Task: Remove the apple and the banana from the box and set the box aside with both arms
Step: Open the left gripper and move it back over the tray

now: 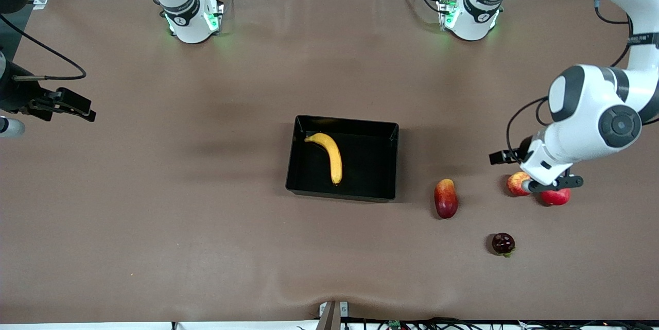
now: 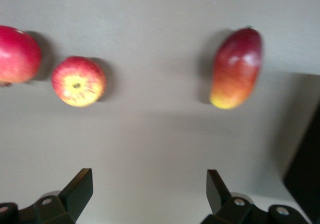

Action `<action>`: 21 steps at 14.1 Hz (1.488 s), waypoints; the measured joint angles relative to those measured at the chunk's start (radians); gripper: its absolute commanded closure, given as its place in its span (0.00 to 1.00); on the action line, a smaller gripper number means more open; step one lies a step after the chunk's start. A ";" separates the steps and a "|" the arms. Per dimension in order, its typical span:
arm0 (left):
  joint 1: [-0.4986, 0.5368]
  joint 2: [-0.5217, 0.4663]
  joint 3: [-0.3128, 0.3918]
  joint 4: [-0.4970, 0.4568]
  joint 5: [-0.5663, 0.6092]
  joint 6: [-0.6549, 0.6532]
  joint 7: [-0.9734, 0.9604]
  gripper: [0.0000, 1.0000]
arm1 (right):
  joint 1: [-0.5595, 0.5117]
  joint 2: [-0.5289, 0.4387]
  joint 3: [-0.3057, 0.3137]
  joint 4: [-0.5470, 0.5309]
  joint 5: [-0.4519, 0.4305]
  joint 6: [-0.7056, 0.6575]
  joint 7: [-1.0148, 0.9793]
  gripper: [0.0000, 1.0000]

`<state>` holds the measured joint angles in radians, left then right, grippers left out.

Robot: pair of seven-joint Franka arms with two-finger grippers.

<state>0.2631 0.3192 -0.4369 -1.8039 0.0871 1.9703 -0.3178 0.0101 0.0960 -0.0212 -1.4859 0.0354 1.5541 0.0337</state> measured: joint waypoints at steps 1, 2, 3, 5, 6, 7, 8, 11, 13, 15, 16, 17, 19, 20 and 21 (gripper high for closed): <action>0.000 -0.003 -0.044 0.000 -0.010 -0.003 -0.054 0.00 | 0.000 0.000 -0.001 0.000 0.000 0.000 0.000 0.00; -0.002 -0.002 -0.098 0.000 -0.012 -0.002 -0.120 0.00 | -0.001 0.001 -0.001 0.000 0.000 0.002 0.000 0.00; -0.014 0.000 -0.150 0.001 -0.012 0.000 -0.187 0.00 | -0.001 0.003 -0.001 0.000 0.000 0.012 0.000 0.00; -0.087 0.017 -0.194 0.024 -0.012 0.010 -0.294 0.00 | -0.001 0.017 -0.001 -0.001 0.000 0.070 0.000 0.00; -0.142 0.038 -0.195 0.050 -0.012 0.014 -0.344 0.00 | -0.001 0.030 -0.002 -0.001 -0.001 0.104 0.000 0.00; -0.196 0.068 -0.194 0.083 -0.008 0.022 -0.393 0.00 | -0.002 0.043 -0.002 -0.001 -0.001 0.139 0.000 0.00; -0.245 0.104 -0.193 0.118 0.014 0.033 -0.438 0.00 | -0.003 0.055 -0.003 -0.001 -0.001 0.174 0.000 0.00; -0.365 0.251 -0.188 0.239 0.125 0.047 -0.537 0.00 | -0.028 0.079 -0.005 -0.001 -0.001 0.258 0.000 0.00; -0.443 0.350 -0.166 0.327 0.175 0.080 -0.612 0.00 | -0.044 0.085 -0.007 -0.001 -0.001 0.282 -0.001 0.00; -0.543 0.416 -0.091 0.388 0.187 0.139 -0.659 0.00 | -0.046 0.085 -0.007 0.000 -0.001 0.286 -0.001 0.00; -0.596 0.438 -0.044 0.407 0.187 0.163 -0.674 0.00 | -0.046 0.086 -0.006 0.000 -0.001 0.287 -0.001 0.00; -0.647 0.458 0.000 0.421 0.187 0.184 -0.697 0.00 | -0.046 0.087 -0.005 0.000 -0.001 0.287 -0.001 0.00; -0.729 0.502 0.062 0.443 0.187 0.234 -0.748 0.00 | -0.046 0.093 -0.004 0.000 -0.001 0.287 -0.001 0.00; -0.756 0.523 0.083 0.454 0.187 0.253 -0.758 0.00 | -0.045 0.095 -0.003 0.000 -0.001 0.287 -0.001 0.00; -0.778 0.543 0.101 0.469 0.187 0.264 -0.762 0.00 | -0.044 0.096 -0.002 0.000 0.000 0.287 -0.001 0.00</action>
<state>-0.5149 0.8621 -0.3362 -1.3350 0.2742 2.2347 -1.0798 -0.0342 0.1921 -0.0235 -1.4863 0.0350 1.8407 0.0328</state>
